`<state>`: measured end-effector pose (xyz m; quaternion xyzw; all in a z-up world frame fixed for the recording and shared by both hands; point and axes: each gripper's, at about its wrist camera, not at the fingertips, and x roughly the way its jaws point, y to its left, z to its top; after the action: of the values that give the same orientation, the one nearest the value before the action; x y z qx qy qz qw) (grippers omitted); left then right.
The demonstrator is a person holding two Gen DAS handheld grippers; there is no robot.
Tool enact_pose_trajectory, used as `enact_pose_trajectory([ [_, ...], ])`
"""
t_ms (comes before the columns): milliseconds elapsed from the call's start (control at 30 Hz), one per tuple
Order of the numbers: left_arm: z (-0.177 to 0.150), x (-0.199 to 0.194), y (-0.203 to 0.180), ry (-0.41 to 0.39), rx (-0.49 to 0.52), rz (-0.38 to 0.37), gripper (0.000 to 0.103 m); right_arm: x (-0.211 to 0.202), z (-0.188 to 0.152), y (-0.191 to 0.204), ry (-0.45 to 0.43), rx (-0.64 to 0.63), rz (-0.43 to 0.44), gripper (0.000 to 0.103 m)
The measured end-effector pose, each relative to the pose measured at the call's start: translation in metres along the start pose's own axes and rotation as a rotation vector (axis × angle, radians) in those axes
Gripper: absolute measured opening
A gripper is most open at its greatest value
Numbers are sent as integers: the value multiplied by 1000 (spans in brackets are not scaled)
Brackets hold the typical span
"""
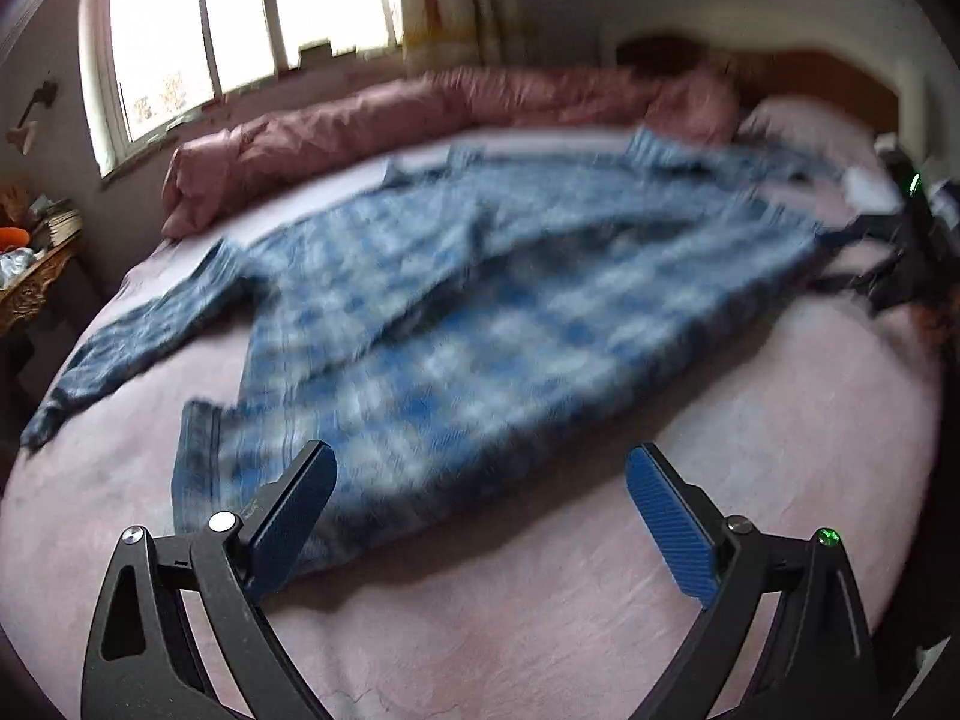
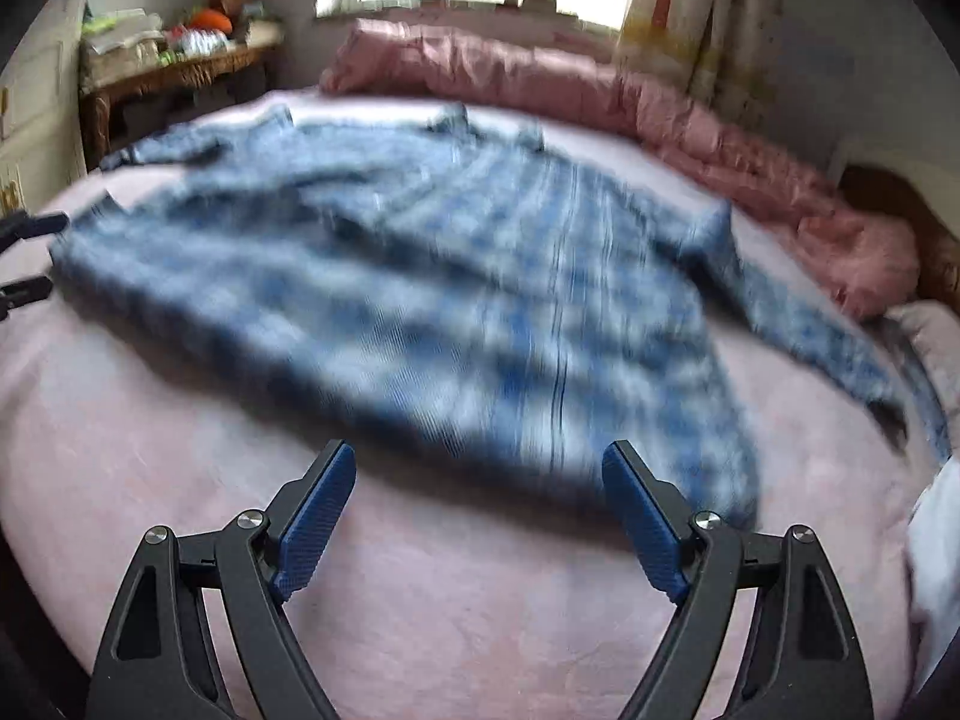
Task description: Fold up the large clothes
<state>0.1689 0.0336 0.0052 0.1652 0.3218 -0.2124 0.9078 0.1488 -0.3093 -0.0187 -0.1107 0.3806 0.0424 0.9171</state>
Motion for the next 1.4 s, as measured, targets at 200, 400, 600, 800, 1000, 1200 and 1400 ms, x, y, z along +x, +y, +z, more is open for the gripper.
enact_pose_trajectory([
  [200, -4, 18, 1, 74, 10, 122, 63, 16, 2, -13, 24, 7, -84, 84],
  [400, -1, 18, 9, 93, -37, 164, 4, 11, -4, -38, 10, 88, -82, 6],
  [600, 29, 20, 17, 116, -35, 205, 4, -2, 10, -44, -58, 88, -59, 4],
  [800, 87, 50, 67, 115, -160, 149, 4, 12, 70, -54, -68, 129, -81, 4],
  [1000, 136, 104, 95, 71, -163, 220, 4, 50, 132, -62, -100, 195, -133, 4],
  [1200, 144, 162, 113, 107, -204, 224, 4, 115, 170, -76, -75, 272, -154, 4],
  [1400, 118, 195, 114, 178, -227, 208, 11, 164, 162, -78, -9, 267, -117, 4],
])
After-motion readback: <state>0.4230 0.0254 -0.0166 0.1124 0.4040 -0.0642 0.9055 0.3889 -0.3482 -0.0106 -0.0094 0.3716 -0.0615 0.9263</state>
